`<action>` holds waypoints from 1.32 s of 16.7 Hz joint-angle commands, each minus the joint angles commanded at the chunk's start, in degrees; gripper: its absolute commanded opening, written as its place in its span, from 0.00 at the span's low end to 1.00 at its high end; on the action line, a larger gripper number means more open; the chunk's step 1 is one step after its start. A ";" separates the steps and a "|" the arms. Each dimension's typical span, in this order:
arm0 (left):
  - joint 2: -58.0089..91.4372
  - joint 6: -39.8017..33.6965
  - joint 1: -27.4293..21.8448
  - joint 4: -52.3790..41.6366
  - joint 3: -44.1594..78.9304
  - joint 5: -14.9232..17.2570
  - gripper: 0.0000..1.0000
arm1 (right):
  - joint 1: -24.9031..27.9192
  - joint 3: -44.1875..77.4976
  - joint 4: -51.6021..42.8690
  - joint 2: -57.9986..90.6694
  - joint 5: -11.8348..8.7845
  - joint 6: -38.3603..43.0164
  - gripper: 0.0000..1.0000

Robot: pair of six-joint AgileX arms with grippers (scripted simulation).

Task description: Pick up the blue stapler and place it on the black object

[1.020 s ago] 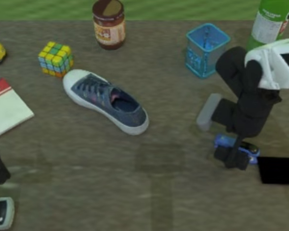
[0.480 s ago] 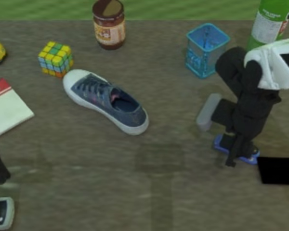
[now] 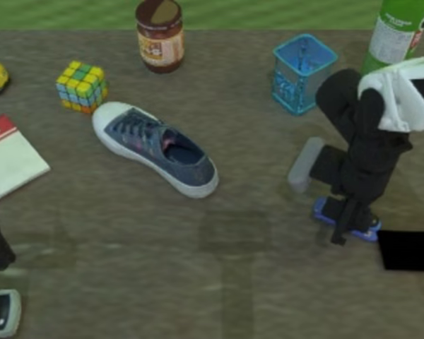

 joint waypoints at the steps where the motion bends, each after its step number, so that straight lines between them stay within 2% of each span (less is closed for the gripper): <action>1: 0.00 0.00 0.00 0.00 0.00 0.00 1.00 | -0.14 0.06 -0.03 -0.12 0.10 0.00 0.00; 4: 0.00 0.00 0.00 0.00 0.00 0.00 1.00 | -0.32 2.00 -2.36 -0.80 0.09 0.15 0.00; 11: 0.00 0.00 0.00 0.00 0.00 0.00 1.00 | 0.25 12.57 -19.64 -6.62 0.05 -0.34 0.00; 18: 0.00 0.00 0.00 0.00 0.00 0.00 1.00 | -0.24 13.16 -20.72 -7.47 0.04 -1.01 0.00; 22: 0.00 0.00 0.00 0.00 0.00 0.00 1.00 | -3.27 10.02 -20.70 -10.27 0.02 -9.74 0.00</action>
